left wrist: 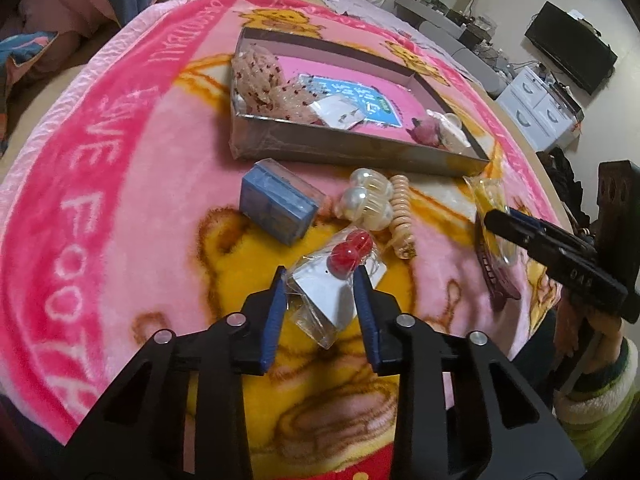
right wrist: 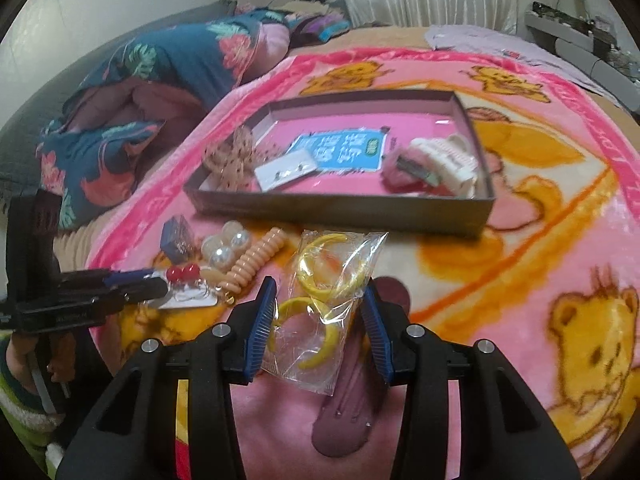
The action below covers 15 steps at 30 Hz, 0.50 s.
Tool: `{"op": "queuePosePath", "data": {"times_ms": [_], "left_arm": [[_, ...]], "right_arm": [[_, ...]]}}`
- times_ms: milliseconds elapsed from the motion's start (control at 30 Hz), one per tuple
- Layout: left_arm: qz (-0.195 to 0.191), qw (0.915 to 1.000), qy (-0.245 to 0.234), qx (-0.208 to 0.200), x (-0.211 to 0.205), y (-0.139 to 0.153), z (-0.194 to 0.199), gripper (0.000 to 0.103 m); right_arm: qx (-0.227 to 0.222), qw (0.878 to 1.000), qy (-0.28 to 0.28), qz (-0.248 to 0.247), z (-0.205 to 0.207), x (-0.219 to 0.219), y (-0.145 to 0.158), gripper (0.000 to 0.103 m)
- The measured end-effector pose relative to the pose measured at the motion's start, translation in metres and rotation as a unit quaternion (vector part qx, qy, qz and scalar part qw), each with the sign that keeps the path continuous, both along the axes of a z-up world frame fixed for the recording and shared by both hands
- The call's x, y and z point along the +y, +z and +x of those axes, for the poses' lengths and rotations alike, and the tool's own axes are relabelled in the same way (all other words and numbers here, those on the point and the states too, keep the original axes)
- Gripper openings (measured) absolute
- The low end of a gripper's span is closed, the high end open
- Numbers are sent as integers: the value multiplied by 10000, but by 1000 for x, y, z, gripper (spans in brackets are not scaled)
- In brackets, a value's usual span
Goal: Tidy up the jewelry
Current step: 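Carry the red-bead earring bag with the left tool while the right tool carries the hair-tie bag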
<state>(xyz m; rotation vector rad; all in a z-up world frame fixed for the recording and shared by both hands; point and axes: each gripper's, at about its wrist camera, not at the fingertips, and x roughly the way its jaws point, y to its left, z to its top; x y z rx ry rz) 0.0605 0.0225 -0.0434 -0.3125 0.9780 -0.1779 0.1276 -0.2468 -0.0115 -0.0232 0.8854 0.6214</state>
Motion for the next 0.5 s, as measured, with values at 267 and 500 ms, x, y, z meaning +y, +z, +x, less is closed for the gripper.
{"op": "queuePosePath", "data": {"times_ms": [267, 500], "left_arm": [[107, 9996, -19, -273, -11, 22, -9, 14], [292, 9985, -75, -455, -27, 40, -11, 5]], "right_arm": [[-171, 9997, -109, 126, -2, -12, 9, 41], [-278, 9991, -131, 278, -4, -20, 15, 41]]}}
